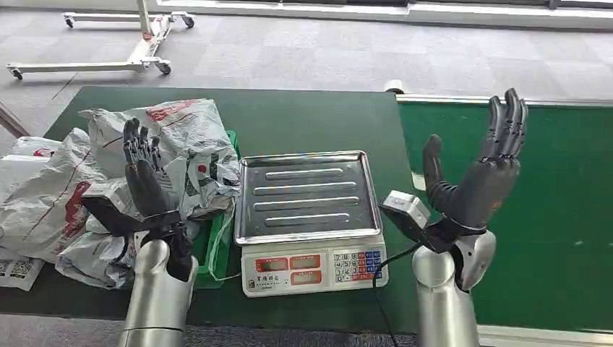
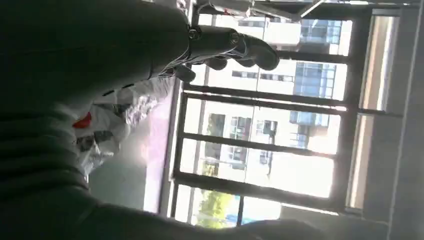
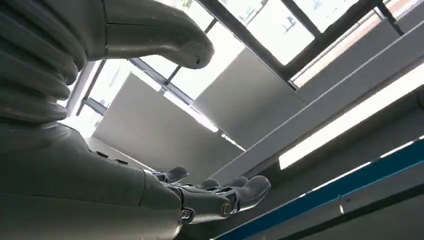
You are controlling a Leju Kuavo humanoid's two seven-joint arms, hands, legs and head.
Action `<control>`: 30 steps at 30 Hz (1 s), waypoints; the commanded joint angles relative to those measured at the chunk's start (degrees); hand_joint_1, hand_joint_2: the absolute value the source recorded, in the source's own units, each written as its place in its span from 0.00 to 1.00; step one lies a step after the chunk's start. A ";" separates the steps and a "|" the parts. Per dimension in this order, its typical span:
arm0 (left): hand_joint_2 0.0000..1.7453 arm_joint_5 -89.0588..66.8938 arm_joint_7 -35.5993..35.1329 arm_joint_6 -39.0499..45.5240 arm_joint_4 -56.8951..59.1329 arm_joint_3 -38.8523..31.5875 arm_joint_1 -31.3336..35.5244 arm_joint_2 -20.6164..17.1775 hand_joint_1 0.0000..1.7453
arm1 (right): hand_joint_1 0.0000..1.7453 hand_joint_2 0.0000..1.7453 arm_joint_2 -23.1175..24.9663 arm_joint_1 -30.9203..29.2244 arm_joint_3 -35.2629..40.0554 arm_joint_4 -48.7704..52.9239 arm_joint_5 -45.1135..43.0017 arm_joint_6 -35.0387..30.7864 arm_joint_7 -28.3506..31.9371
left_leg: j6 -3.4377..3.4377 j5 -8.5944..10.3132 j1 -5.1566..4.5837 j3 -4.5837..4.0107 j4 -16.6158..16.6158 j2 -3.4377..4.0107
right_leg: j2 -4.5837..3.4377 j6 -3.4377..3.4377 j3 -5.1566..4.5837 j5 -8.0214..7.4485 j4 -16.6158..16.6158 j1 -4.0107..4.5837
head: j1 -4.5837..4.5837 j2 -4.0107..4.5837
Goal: Moved the parcel from conveyor to table for the left to box.
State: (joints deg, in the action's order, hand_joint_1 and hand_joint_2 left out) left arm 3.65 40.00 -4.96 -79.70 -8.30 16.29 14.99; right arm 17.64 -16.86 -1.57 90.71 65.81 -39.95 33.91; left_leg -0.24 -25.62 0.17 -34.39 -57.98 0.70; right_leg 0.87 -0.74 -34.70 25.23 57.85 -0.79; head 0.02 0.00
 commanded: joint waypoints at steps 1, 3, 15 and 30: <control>1.00 -4.18 0.00 -0.11 -11.73 14.33 -4.98 -4.89 0.00 | 0.00 1.00 2.36 3.88 0.35 1.45 -9.34 -0.05 5.43 | -0.04 -0.03 0.06 0.14 0.11 -0.06 | -0.04 0.06 0.15 0.03 -0.12 0.05 | 0.02 0.00; 1.00 -5.79 0.00 -0.09 -13.20 16.76 -5.38 -5.38 0.00 | 0.00 1.00 2.36 4.63 1.96 3.40 -10.64 -0.05 5.91 | -0.04 -0.03 0.06 0.11 0.10 -0.09 | -0.01 0.06 0.13 0.04 -0.11 0.05 | 0.00 0.00; 1.00 -10.64 0.00 0.09 -19.48 31.85 -6.97 -7.35 0.00 | 0.00 1.00 2.36 9.95 10.39 16.60 -18.52 -0.05 6.09 | -0.04 -0.03 0.06 0.14 0.13 -0.20 | 0.11 0.07 0.16 0.09 -0.14 0.05 | 0.00 0.00; 1.00 -9.93 0.00 4.94 -10.41 32.56 -4.79 -5.39 0.00 | 0.00 1.00 2.36 14.40 9.86 19.41 -22.76 -0.05 6.09 | -0.02 0.00 0.09 0.30 0.29 -0.35 | 0.23 0.09 0.35 0.08 -0.33 0.08 | 0.00 0.00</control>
State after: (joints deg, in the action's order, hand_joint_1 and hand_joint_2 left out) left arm -6.97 40.17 -2.47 -97.92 21.79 8.24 10.45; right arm 16.76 -11.20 6.67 106.47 43.85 -39.98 40.00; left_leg -0.21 -25.66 0.16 -34.36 -57.98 0.74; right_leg 0.84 -0.73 -34.76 25.26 57.84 -0.80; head 0.02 0.00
